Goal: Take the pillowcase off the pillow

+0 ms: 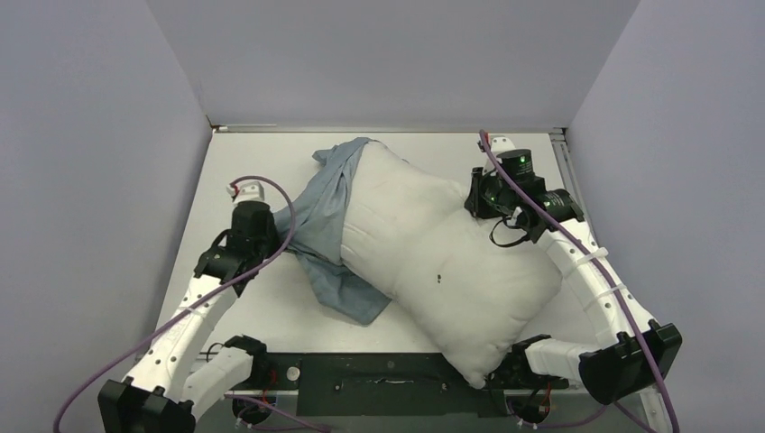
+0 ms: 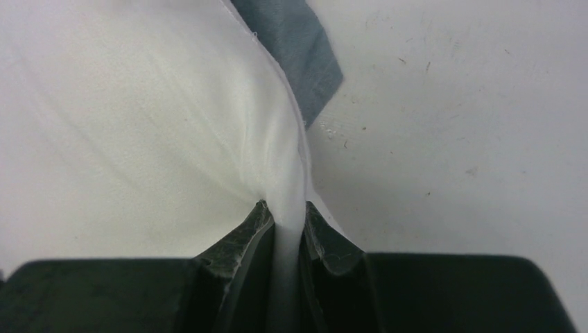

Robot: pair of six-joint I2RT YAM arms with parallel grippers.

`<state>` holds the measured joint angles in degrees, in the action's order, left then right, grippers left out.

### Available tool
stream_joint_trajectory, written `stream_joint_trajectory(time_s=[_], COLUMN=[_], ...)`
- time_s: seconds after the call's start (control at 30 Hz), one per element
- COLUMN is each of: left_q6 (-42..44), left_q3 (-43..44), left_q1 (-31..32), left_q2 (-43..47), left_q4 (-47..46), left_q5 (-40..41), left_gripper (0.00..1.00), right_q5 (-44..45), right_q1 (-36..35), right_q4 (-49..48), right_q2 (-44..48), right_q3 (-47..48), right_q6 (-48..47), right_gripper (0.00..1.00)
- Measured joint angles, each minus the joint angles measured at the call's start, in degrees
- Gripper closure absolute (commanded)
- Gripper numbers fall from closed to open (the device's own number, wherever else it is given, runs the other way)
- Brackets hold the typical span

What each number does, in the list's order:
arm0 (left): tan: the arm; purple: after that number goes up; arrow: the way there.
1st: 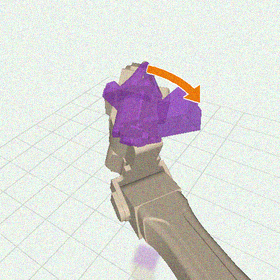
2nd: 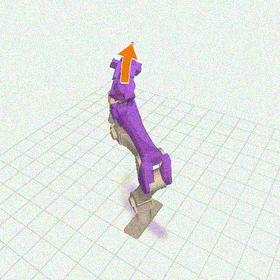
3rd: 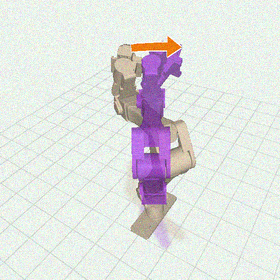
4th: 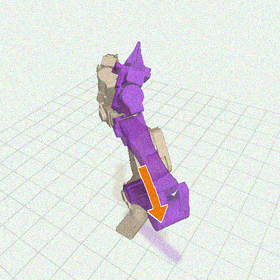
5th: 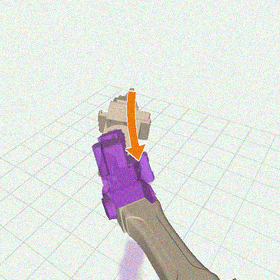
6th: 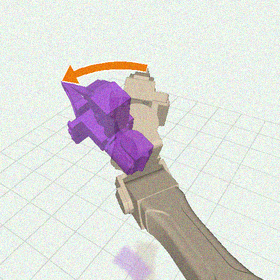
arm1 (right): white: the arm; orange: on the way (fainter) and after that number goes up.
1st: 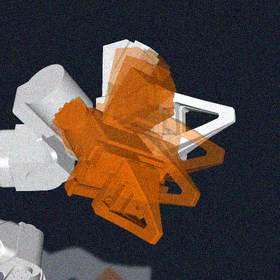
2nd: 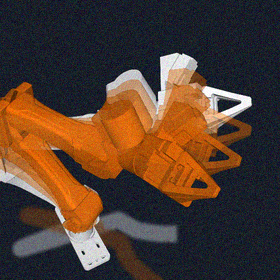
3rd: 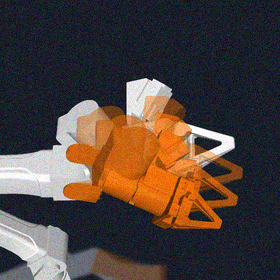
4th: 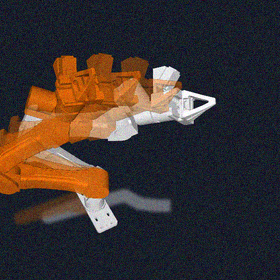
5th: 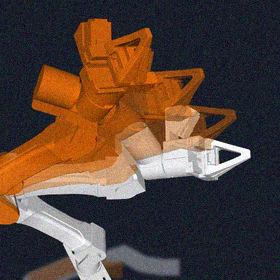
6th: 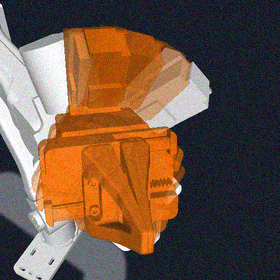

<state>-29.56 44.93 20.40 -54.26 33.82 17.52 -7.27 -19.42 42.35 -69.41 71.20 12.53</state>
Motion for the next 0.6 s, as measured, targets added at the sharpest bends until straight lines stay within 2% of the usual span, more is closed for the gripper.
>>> stream_joint_trajectory(time_s=[0.1, 0.17, 0.2, 0.43, 0.5, 0.6], left_q6=[3.08, 4.92, 5.64, 9.27, 9.27, 9.09], left_q3=[0.79, 0.87, 0.87, -0.39, -0.52, -0.52], left_q1=[-7.76, -11.34, -11.96, -11.28, -10.99, -9.92], left_q2=[2.03, 2.4, 2.4, 2.62, 2.69, 3.06], left_q4=[0.85, 1.16, 1.42, 0.17, -0.55, -1.75], left_q5=[-0.68, -0.83, -1.05, -9.46, -11.56, -14.6], left_gripper=[1.0, 1.0, 1.0, 1.0, 1.0, 1.0], right_q5=[0.11, 0.48, 0.63, 2.32, 3.34, 4.02], right_q1=[0.35, 0.66, 0.81, -0.63, -4.37, -13.68], right_q4=[1.49, 2.36, 2.73, 3.02, 1.77, -0.37], right_q2=[-0.96, -1.9, -2.38, -3.06, -2.91, -2.56], right_q3=[0.98, 1.77, 2.19, 6.32, 8.04, 9.57], right_q6=[0.02, 0.07, 0.07, -1.07, -1.31, -2.05], right_gripper=[0.95, 0.9, 0.84, 0.28, 0.14, 0.02])
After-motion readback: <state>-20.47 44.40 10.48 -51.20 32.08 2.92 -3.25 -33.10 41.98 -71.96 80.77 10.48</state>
